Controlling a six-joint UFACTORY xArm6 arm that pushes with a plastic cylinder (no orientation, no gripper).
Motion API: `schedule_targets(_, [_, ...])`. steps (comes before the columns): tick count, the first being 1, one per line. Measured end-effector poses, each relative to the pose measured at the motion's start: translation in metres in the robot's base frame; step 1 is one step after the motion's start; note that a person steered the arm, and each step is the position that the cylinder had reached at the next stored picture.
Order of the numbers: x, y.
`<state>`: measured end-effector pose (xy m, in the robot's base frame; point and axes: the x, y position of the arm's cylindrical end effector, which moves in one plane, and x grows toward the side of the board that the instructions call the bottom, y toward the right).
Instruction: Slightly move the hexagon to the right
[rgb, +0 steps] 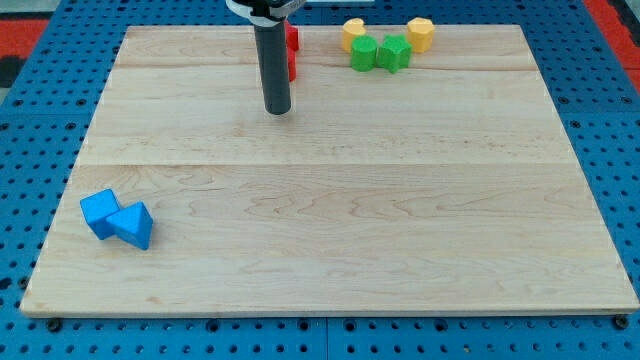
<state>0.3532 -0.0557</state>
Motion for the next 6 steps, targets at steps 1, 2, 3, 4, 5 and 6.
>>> schedule_targets(1, [-0.003, 0.001])
schedule_targets(2, [-0.006, 0.029])
schedule_targets(3, [-0.023, 0.126])
schedule_targets(4, [-0.056, 0.202])
schedule_targets(5, [-0.087, 0.236])
schedule_targets(6, [-0.091, 0.159])
